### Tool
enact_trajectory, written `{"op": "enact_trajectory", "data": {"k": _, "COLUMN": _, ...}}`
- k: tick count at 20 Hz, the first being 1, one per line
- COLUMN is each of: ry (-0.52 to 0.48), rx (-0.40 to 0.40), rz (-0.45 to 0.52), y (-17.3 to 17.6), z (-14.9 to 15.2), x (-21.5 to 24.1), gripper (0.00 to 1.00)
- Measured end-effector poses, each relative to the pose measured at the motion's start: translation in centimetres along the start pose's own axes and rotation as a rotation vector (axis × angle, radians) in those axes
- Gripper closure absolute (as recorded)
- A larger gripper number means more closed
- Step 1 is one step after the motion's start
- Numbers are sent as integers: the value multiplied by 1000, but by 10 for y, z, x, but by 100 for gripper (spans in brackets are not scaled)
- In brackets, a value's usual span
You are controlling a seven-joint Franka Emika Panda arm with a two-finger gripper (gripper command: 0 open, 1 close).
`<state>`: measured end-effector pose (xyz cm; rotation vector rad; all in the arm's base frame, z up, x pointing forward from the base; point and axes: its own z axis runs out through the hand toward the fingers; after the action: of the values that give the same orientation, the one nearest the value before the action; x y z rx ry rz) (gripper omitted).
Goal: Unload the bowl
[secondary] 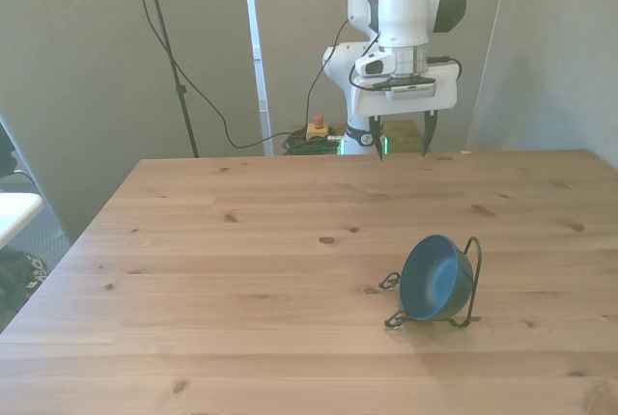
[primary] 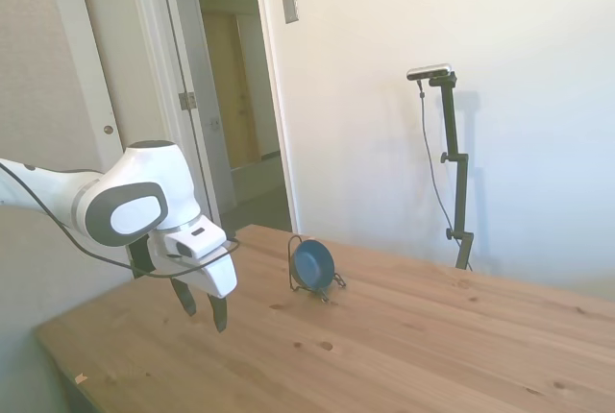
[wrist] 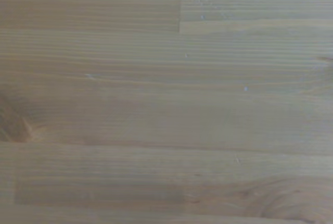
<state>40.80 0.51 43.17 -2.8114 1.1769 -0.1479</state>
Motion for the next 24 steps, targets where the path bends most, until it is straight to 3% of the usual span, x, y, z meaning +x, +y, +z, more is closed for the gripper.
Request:
{"op": "enact_trajectory", "data": {"k": 10, "ry": 10, "rx": 16, "rz": 5, "y": -8, "z": -8, "x": 11, "gripper": 0}}
{"op": "enact_trajectory", "data": {"k": 24, "ry": 74, "rx": 103, "rz": -47, "y": -68, "z": -21, "x": 86, "gripper": 0}}
